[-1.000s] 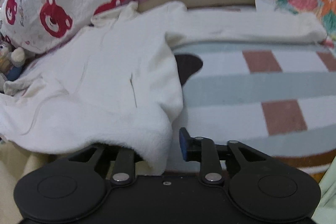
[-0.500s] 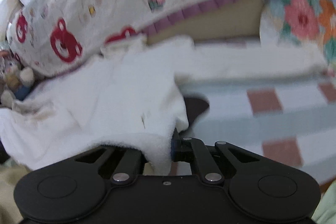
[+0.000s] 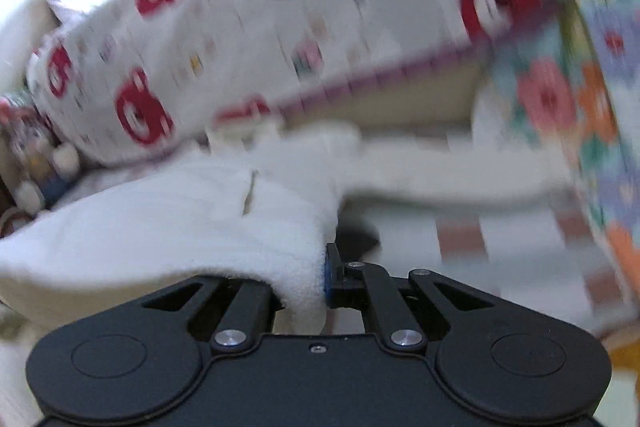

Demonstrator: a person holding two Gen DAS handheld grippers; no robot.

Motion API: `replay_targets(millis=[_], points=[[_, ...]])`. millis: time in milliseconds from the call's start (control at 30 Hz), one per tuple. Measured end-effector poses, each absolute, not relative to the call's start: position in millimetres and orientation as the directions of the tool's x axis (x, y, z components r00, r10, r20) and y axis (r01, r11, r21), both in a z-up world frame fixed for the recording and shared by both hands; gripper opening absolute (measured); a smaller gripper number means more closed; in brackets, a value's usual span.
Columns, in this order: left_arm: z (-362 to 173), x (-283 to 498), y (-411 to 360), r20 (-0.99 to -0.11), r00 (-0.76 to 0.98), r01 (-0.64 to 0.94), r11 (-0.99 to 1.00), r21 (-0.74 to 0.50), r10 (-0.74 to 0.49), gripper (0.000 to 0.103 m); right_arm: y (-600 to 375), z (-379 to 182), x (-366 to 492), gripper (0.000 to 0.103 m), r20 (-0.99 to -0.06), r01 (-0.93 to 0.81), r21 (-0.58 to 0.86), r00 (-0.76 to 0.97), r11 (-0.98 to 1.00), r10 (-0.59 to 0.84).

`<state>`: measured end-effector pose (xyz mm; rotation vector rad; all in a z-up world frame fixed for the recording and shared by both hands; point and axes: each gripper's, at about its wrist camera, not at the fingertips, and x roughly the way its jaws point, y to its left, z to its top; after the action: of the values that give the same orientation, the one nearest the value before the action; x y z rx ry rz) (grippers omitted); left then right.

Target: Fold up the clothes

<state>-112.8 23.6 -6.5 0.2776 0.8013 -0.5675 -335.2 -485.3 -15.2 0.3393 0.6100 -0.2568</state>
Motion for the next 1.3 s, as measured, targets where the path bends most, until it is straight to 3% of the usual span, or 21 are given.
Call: replay_targets(millis=[133, 433, 633, 767, 900, 1100, 1233, 1267, 1300], points=[[-6.3, -104.7, 17.0, -0.759, 0.544, 0.595, 0.803, 0.048, -0.357, 0.006, -482.9, -55.8, -337.5, 0.006, -0.667, 0.346, 0.220, 0.736, 0.912, -0.118], [42.0, -107.7, 28.8, -0.723, 0.575, 0.603, 0.795, 0.058, -0.383, 0.006, -480.2, -6.3, -354.6, 0.006, -0.565, 0.313, 0.171, 0.808, 0.934, -0.168], [11.2, -124.5, 36.5, -0.788, 0.510, 0.596, 0.802, 0.035, -0.344, 0.006, -478.7, -32.2, -374.1, 0.006, -0.616, 0.331, 0.189, 0.773, 0.925, -0.151], [18.6, -129.5, 41.4, -0.789, 0.500, 0.589, 0.808, 0.009, -0.356, 0.006, -479.4, -41.3, -384.6, 0.005, -0.619, 0.332, 0.229, 0.775, 0.915, -0.126], [7.9, -133.5, 29.3, -0.816, 0.498, 0.612, 0.786, 0.090, -0.294, 0.006, -477.4, -41.9, -384.0, 0.006, -0.634, 0.329, 0.197, 0.761, 0.924, -0.136], [-10.0, -139.1, 28.1, -0.870, 0.405, 0.632, 0.774, 0.045, -0.280, 0.012, -475.8, -80.3, -377.6, 0.006, -0.748, 0.340, 0.156, 0.654, 0.927, -0.114], [8.6, -140.2, 37.1, -0.863, 0.375, 0.626, 0.779, -0.034, -0.340, 0.018, -471.5, -82.8, -383.4, 0.009, -0.749, 0.307, 0.169, 0.658, 0.937, -0.081], [16.9, -140.5, 40.1, -0.853, 0.374, 0.626, 0.778, -0.056, -0.363, 0.020, -470.9, -80.7, -384.5, 0.016, -0.747, 0.293, 0.172, 0.661, 0.941, -0.070], [26.9, -140.8, 43.2, -0.840, 0.378, 0.627, 0.775, -0.077, -0.389, 0.026, -470.3, -78.3, -385.6, 0.016, -0.745, 0.278, 0.174, 0.664, 0.945, -0.059]])
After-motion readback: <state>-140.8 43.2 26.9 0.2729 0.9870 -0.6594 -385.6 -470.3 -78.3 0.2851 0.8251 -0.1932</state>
